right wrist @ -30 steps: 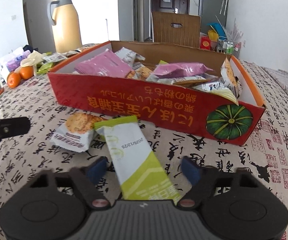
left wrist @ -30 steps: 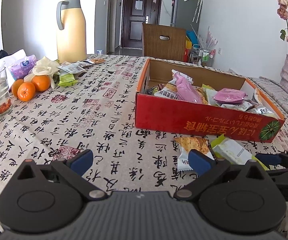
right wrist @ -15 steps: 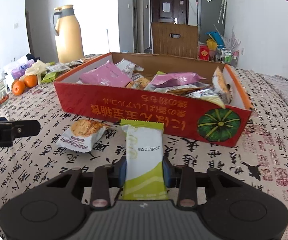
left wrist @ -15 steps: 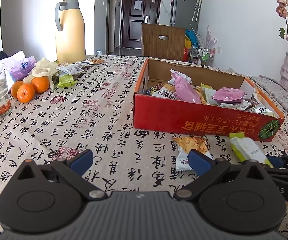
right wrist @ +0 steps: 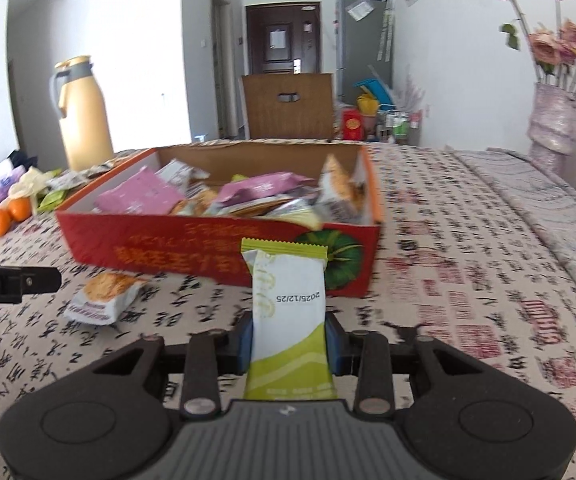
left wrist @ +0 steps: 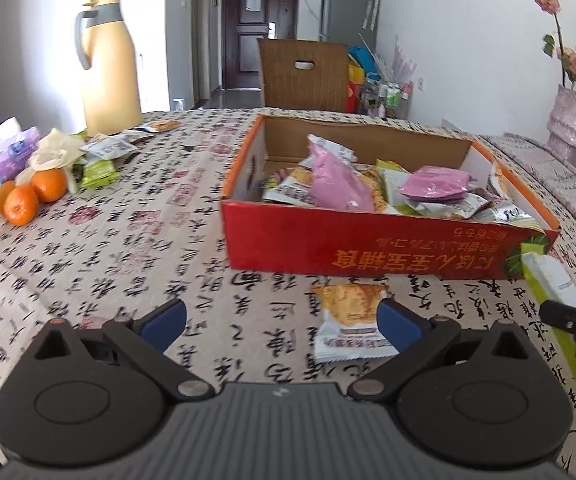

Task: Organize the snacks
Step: 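Grasp the green-white bar packet with the right gripper while the left grasps the cookie packet, then carry both packets over the box and release them inside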

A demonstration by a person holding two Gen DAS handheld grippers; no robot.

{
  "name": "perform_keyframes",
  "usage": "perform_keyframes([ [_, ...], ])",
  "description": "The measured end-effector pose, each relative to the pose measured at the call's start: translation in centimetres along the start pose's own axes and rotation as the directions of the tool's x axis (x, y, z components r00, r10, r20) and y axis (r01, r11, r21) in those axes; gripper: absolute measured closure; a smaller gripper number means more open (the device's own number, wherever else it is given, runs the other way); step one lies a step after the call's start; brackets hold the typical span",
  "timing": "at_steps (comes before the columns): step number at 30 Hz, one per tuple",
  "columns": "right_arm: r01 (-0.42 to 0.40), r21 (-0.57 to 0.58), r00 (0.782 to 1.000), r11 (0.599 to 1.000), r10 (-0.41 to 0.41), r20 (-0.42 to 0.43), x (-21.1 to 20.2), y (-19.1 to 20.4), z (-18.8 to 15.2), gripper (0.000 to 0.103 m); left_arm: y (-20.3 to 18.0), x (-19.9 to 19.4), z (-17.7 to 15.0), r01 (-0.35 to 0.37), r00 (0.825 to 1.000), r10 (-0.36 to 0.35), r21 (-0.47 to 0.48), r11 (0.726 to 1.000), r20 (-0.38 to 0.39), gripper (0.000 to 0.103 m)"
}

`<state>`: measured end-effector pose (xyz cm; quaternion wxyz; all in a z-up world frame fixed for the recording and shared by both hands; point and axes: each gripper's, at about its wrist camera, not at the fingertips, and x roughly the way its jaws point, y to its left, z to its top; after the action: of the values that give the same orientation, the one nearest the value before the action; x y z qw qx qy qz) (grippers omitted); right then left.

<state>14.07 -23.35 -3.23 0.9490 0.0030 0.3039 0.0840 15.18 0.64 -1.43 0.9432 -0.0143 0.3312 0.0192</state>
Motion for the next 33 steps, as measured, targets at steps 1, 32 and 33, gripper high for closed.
perform_keyframes([
  [1,0.008,0.010,1.000,1.000,-0.008,0.003,-0.1,-0.5,-0.1,0.069,-0.4,0.3,0.2,0.007,1.000,-0.006,0.011,1.000,-0.007,0.000],
  [32,0.014,0.112,0.999,0.994,-0.018,0.037,-0.6,-5.1,-0.7,0.069,-4.9,5.2,0.7,0.002,0.988,0.003,0.030,1.000,-0.152,0.057],
  [33,0.014,0.112,0.999,0.994,-0.019,0.037,-0.7,-5.1,-0.7,0.069,-4.9,5.0,0.6,0.003,0.989,0.001,0.028,1.000,-0.149,0.058],
])
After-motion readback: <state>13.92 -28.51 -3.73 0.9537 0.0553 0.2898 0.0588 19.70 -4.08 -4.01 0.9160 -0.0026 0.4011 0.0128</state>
